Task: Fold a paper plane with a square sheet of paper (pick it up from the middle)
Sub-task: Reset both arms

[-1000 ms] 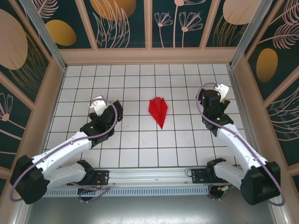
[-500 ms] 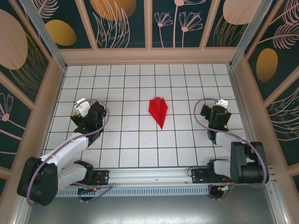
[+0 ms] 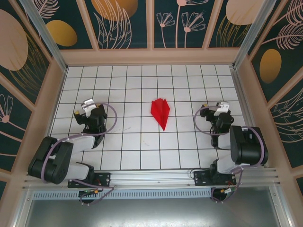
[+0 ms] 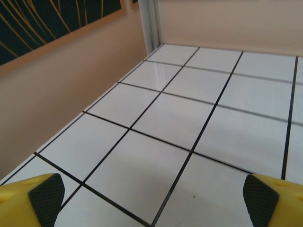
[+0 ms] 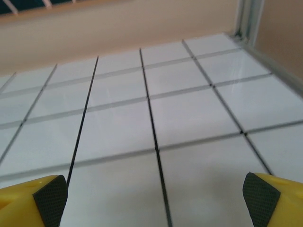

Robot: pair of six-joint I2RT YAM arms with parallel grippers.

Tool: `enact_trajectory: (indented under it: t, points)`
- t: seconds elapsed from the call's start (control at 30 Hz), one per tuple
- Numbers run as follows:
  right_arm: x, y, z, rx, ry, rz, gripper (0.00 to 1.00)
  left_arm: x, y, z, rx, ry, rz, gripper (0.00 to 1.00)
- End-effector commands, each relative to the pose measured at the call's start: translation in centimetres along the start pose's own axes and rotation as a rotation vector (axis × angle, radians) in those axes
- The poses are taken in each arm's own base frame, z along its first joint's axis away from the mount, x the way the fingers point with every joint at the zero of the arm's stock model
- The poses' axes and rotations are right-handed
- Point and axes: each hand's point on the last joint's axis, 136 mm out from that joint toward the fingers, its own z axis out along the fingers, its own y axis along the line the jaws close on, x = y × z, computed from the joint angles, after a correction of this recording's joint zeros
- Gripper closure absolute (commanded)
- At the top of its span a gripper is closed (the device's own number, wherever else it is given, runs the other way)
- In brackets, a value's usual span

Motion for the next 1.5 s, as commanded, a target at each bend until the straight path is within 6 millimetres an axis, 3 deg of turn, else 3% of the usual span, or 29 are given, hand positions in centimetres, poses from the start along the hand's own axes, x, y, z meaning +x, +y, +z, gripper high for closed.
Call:
enact_trajectory:
  t: [0.0, 0.13, 0.23, 0.37, 0.53, 0.63, 1.47]
  points:
    - [-3.4, 1.9, 0.1, -0.038, -0.142, -0.068, 0.02, -3.6, -1.2, -0.1, 0.094, -0.153, -0.075, 0.01]
    - [-3.4, 0.4, 0.7, 0.032, -0.122, -0.017, 0.01, -3.8, -1.4, 0.5, 0.113, -0.166, -0.027, 0.01]
    - [-3.3, 0.4, 0.7, 0.033, -0.121, -0.018, 0.01, -4.3, -1.1, 0.4, 0.152, -0.221, -0.028, 0.01]
    - [-3.3, 0.4, 0.7, 0.033, -0.122, -0.018, 0.01, -3.7, -0.5, 1.2, 0.191, -0.208, -0.078, 0.01]
    - [-3.3, 0.4, 0.7, 0.032, -0.121, -0.018, 0.01, -3.1, 0.7, 0.7, 0.248, -0.261, -0.160, 0.01]
    - [-3.3, 0.4, 0.7, 0.031, -0.122, -0.019, 0.01, -2.6, 0.1, 2.0, 0.245, -0.193, -0.138, 0.01]
    - [-3.3, 0.4, 0.8, 0.022, -0.115, -0.016, 0.01, -2.7, 0.4, 1.9, 0.248, -0.200, -0.146, 0.01]
